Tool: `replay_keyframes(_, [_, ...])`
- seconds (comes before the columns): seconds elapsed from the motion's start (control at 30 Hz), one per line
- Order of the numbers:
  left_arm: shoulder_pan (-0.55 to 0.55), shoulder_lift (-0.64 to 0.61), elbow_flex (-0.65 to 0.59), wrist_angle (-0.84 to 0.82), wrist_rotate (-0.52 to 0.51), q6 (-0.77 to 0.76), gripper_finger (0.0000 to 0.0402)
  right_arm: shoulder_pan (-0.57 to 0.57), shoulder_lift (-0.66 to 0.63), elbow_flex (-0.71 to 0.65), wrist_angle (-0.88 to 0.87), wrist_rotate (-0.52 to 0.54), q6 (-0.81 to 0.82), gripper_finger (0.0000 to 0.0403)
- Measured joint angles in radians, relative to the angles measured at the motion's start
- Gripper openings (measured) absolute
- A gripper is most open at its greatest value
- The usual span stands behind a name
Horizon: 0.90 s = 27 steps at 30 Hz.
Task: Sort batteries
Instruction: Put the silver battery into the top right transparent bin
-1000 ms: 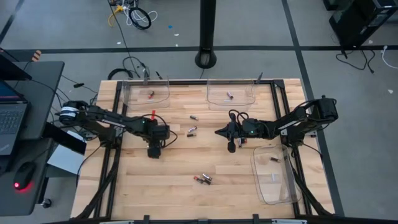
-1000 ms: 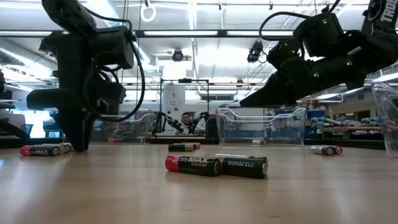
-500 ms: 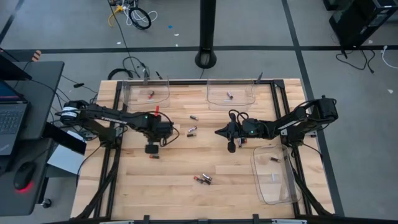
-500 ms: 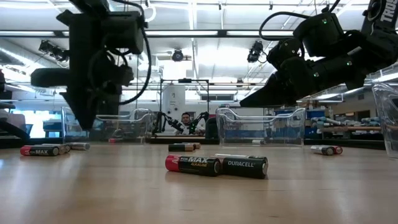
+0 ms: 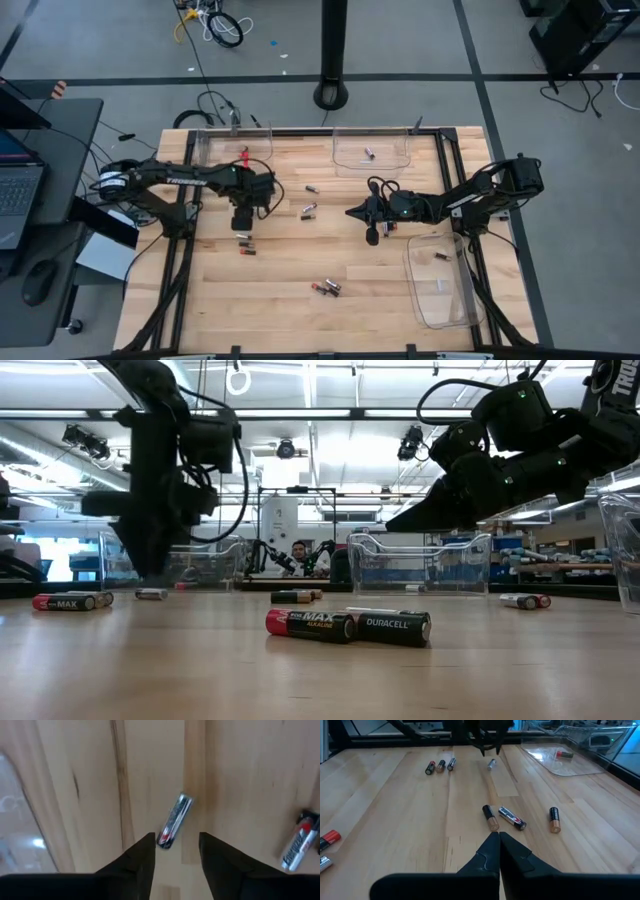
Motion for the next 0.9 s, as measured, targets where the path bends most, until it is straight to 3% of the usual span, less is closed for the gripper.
replay_keyframes(0.2, [0.064,0.104,0.0,0.052,0.043,0.117,0.0163,0.0,0.0,0.0,0.0,0.0,-0.019,0.0009])
replay_keyframes(0.37, [0.085,0.2,0.012,0.052,0.044,0.13,0.0163,0.0,0.0,0.0,0.0,0.0,-0.023,0.0009])
replay_keyframes(0.53, [0.084,0.213,0.035,0.036,0.043,0.134,0.0158,0.0,0.0,0.0,-0.001,-0.001,-0.024,0.0009])
replay_keyframes(0.9, [0.068,0.205,0.072,0.048,0.025,0.066,0.0043,0.001,0.0,0.0,-0.001,-0.001,-0.022,0.0009])
